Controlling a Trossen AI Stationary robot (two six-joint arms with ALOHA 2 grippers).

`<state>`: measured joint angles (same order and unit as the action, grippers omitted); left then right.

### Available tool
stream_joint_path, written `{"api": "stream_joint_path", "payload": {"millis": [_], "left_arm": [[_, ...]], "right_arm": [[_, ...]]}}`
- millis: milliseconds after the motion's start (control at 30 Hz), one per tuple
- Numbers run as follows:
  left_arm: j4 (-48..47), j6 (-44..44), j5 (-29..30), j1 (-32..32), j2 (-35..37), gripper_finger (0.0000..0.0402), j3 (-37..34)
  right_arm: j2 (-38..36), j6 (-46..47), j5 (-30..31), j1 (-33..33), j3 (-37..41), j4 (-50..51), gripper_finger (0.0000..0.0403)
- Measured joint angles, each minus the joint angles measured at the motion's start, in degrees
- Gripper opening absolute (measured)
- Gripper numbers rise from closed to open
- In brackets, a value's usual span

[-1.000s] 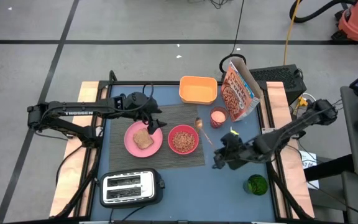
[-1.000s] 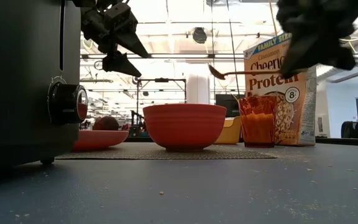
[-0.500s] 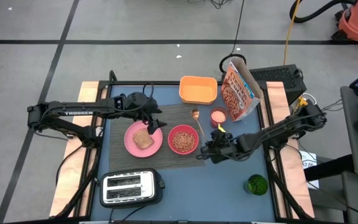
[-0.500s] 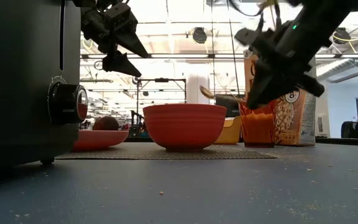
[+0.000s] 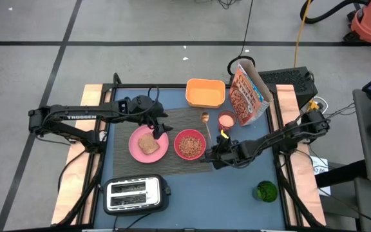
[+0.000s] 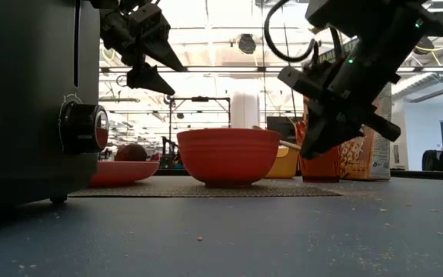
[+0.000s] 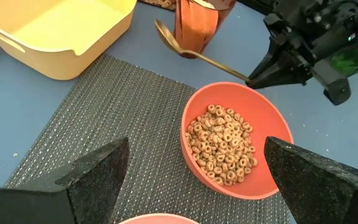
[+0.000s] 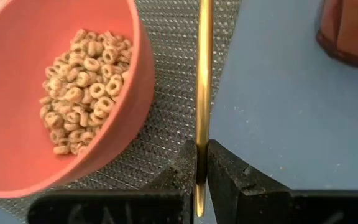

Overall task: Arrange a breakfast setting
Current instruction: Put the gold spoon on the gray table mat to the right of the dark pink bowl

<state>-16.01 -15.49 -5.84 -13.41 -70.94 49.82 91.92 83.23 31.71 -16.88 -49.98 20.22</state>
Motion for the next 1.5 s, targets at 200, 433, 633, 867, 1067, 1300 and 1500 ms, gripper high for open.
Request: {"api": "stream_joint_path", "payload": {"millis": [200,433,633,867,1067,1300,1500], "left_arm": [[0.0,0.13,0.0,0.0,0.0,0.0379,0.0],[0.0,0.31,0.02,0.02,0.0,0.0379,0.0],[-0.02,0.14,-0.01,0.02,0.0,0.0379,0.0],[-0.02,0.23,0.02,0.0,0.0,0.0379,0.0],[-0.02,0.27,-0.01,0.0,0.0,0.0379,0.0],[-0.02,0.29,0.01,0.0,0.0,0.0379,0.0],[-0.02,0.29,-0.01,0.0,0.0,0.0379,0.0]], "right_arm": [[2.54,2.92,-0.48,-0.55,0.0,-1.68,0.0018],[4.53,3.13,-4.12,0.36,0.0,-3.23,0.0018],[6.42,3.16,-6.47,1.46,0.0,-3.55,0.0018],[7.06,3.28,-8.07,2.65,-0.07,-3.9,0.0022],[7.03,3.12,-8.16,2.86,-0.07,-4.11,0.0041],[7.08,2.87,-7.98,2.89,0.0,-4.6,0.0042],[7.13,2.87,-7.87,2.93,0.0,-5.25,0.0056]]}}
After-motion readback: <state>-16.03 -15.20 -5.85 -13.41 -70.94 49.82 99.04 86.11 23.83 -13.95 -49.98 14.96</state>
